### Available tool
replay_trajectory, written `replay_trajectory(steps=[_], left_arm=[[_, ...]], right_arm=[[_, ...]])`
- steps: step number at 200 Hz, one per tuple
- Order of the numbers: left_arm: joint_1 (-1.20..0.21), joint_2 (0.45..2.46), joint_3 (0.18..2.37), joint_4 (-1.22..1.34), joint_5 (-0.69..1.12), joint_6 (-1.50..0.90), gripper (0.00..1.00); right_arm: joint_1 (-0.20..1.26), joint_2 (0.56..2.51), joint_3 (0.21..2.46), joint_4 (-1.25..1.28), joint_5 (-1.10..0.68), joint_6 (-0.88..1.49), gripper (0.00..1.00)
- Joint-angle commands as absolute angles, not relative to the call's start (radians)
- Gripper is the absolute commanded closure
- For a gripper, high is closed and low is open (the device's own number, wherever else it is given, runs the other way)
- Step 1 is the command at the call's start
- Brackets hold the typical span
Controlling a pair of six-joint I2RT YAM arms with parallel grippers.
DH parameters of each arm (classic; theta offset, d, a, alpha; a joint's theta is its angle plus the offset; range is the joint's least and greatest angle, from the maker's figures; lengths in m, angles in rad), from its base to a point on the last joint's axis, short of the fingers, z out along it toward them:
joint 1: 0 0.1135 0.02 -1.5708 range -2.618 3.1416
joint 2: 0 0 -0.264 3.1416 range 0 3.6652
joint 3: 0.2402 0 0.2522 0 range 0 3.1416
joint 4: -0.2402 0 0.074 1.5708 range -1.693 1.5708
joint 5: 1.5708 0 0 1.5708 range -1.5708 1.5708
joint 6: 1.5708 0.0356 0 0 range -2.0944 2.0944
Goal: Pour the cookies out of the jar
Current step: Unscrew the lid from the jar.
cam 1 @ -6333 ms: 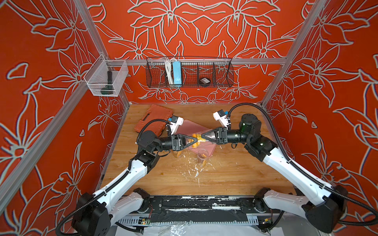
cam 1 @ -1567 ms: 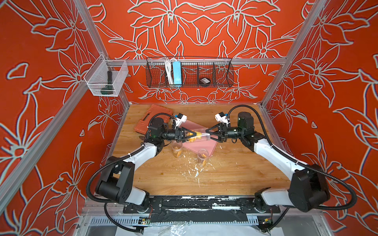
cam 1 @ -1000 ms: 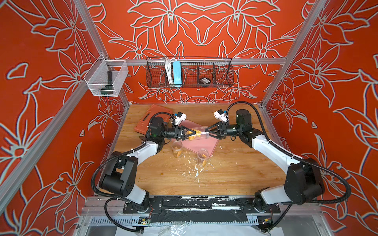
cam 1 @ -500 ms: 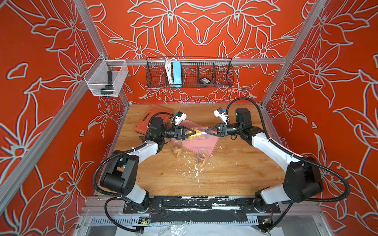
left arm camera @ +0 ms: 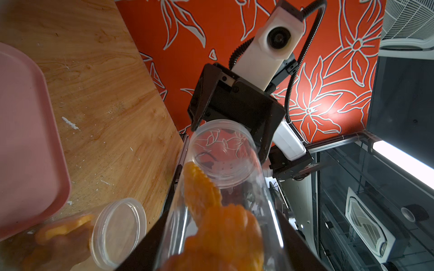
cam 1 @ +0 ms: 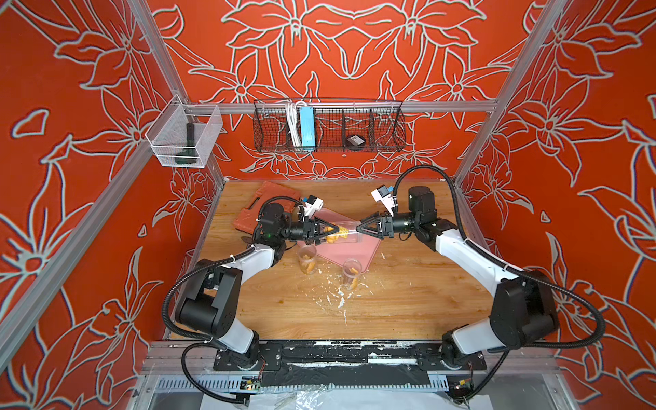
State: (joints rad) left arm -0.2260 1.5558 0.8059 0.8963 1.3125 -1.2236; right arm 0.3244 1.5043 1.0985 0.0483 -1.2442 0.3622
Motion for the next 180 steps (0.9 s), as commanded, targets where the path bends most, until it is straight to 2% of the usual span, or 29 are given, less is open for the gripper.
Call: replay_trajectory(steps=[1, 29, 49, 88, 127, 180], left_arm=[[-0.209, 1.560, 0.819, 0.920, 1.296, -1.261, 0.53], [-0.209, 1.550, 0.818, 0.914, 1.296, -1.258, 0.53], [-0.209, 1.539, 0.818, 0.885, 1.296, -1.236, 0.53], [-0.209, 1.532, 0.814, 0.896, 1.295, -1.245, 0.53], [-0.216, 1.511, 0.799, 0.909, 1.295, -1.257, 0.53], [-0.230, 1.520, 0.810, 0.920, 1.297, -1.269, 0.53]], right_arm=[[0.319, 1.553, 1.170, 0.020, -1.268, 0.424, 0.17], [0.307, 1.555, 1.207, -0.046, -1.189, 0.604, 0.12], [0.302, 1.505, 1.140, 0.002, -1.166, 0.795, 0.09], [0.302, 1.359, 0.995, 0.072, -1.153, 1.009, 0.06], [0.304, 1.301, 0.943, 0.113, -1.179, 1.072, 0.07], [0.325, 1.360, 0.908, 0.298, -1.208, 1.179, 0.08]])
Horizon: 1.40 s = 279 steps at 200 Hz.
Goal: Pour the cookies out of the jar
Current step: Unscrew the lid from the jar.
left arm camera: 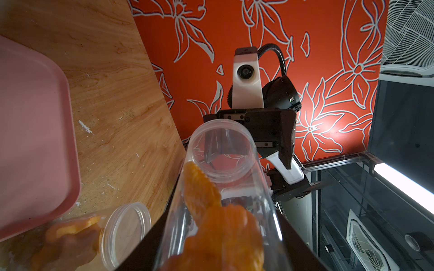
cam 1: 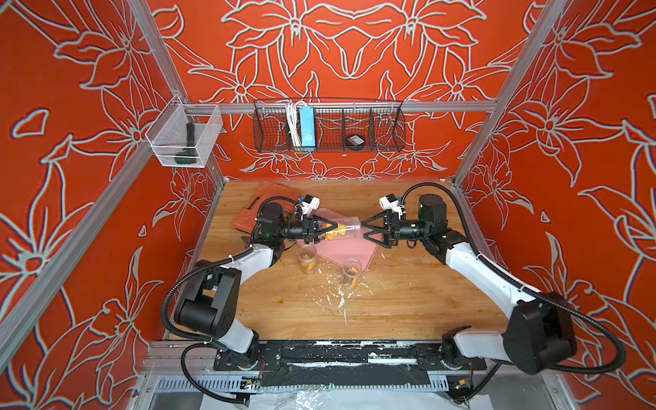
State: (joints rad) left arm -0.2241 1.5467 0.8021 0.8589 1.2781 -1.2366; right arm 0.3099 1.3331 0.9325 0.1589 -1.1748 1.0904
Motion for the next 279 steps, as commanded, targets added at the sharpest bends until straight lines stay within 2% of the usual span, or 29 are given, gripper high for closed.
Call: replay_trajectory(steps=[1, 48, 79, 124, 138, 168, 279], left_arm=[[-0.230, 1.520, 0.810, 0.920, 1.297, -1.269, 0.53], [-0.232, 1.519, 0.815, 0.917, 1.299, -1.267, 0.53], [-0.232, 1.520, 0.813, 0.915, 1.299, -1.264, 0.53], [-0.232, 1.514, 0.815, 0.897, 1.299, -1.250, 0.53], [-0.231, 1.513, 0.813, 0.896, 1.299, -1.250, 0.53], [-0.232, 1.506, 0.811, 0.883, 1.301, -1.242, 0.53], [-0.232, 1.472, 0.798, 0.838, 1.302, -1.207, 0.53]], right_arm=[[0.326, 1.362, 0.907, 0.304, -1.209, 1.183, 0.08], [0.367, 1.415, 0.907, 0.402, -1.209, 1.227, 0.13], [0.375, 1.442, 0.885, 0.517, -1.210, 1.298, 0.21], [0.377, 1.430, 0.881, 0.510, -1.215, 1.287, 0.33], [0.376, 1.427, 0.879, 0.507, -1.215, 1.282, 0.32], [0.372, 1.428, 0.886, 0.506, -1.218, 1.272, 0.20], [0.342, 1.486, 0.925, 0.587, -1.230, 1.315, 0.21]])
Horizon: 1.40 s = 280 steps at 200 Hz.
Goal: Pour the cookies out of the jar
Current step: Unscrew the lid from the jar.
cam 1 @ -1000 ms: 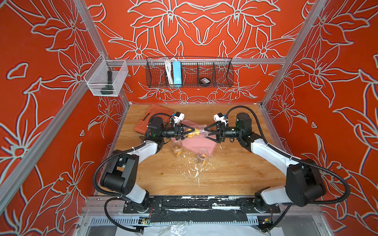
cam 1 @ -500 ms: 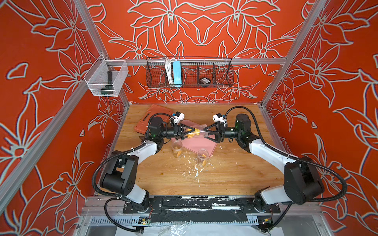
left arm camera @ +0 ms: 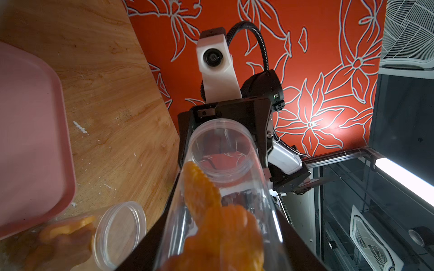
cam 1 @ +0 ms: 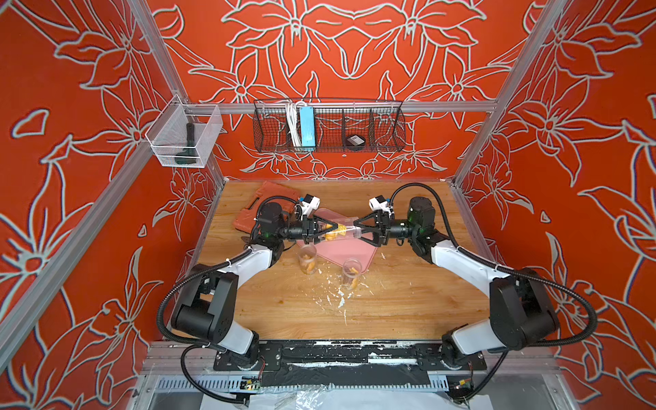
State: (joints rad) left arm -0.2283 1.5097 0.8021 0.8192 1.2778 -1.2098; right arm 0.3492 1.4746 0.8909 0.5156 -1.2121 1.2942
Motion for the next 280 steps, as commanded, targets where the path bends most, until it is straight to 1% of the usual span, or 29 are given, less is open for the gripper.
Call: replay_trajectory(steps=[1, 33, 111, 176, 202, 235, 280], left_arm=[[-0.232, 1.472, 0.798, 0.838, 1.302, -1.207, 0.53], [-0.232, 1.474, 0.798, 0.837, 1.302, -1.208, 0.53], [-0.232, 1.477, 0.801, 0.838, 1.301, -1.207, 0.53], [-0.232, 1.478, 0.801, 0.838, 1.301, -1.207, 0.53], [-0.232, 1.478, 0.801, 0.838, 1.301, -1.209, 0.53], [-0.232, 1.481, 0.802, 0.838, 1.299, -1.209, 0.53], [-0.232, 1.493, 0.799, 0.872, 1.299, -1.240, 0.53]], right_arm=[[0.342, 1.485, 0.924, 0.588, -1.231, 1.316, 0.20], [0.341, 1.487, 0.920, 0.614, -1.230, 1.332, 0.20], [0.348, 1.502, 0.888, 0.742, -1.233, 1.424, 0.24], [0.364, 1.505, 0.886, 0.747, -1.236, 1.422, 0.31], [0.364, 1.506, 0.885, 0.743, -1.238, 1.416, 0.38], [0.358, 1.499, 0.896, 0.711, -1.250, 1.343, 0.46], [0.349, 1.526, 0.947, 0.673, -1.301, 1.150, 0.48]])
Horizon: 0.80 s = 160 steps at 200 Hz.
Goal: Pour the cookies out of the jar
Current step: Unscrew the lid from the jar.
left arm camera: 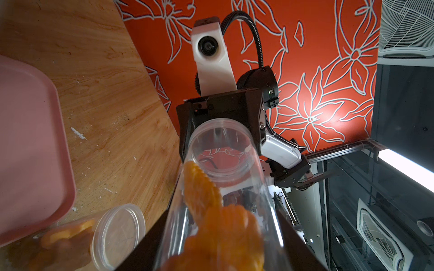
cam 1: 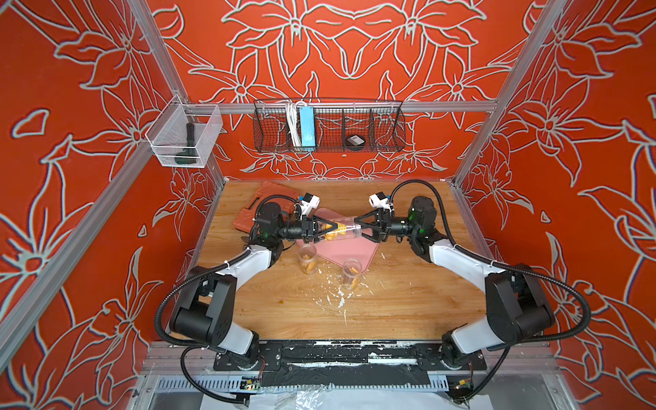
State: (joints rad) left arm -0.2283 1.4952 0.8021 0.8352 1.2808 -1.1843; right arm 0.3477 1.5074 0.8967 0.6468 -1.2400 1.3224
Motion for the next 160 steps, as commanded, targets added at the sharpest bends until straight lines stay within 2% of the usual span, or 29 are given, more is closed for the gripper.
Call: replay_trajectory(steps=[1, 46, 85, 138, 160], left_arm=[[-0.232, 1.493, 0.799, 0.873, 1.299, -1.240, 0.53], [-0.228, 1.493, 0.802, 0.882, 1.298, -1.251, 0.53], [-0.224, 1.508, 0.802, 0.947, 1.298, -1.306, 0.53], [-0.222, 1.509, 0.808, 0.971, 1.302, -1.333, 0.54], [-0.222, 1.508, 0.810, 0.969, 1.302, -1.332, 0.54]], right_arm=[[0.349, 1.526, 0.947, 0.671, -1.303, 1.147, 0.48], [0.337, 1.511, 0.989, 0.516, -1.298, 0.938, 0.48], [0.327, 1.524, 0.976, 0.606, -1.300, 0.921, 0.49], [0.318, 1.534, 0.991, 0.580, -1.319, 0.776, 0.48], [0.316, 1.526, 1.002, 0.529, -1.328, 0.710, 0.42]])
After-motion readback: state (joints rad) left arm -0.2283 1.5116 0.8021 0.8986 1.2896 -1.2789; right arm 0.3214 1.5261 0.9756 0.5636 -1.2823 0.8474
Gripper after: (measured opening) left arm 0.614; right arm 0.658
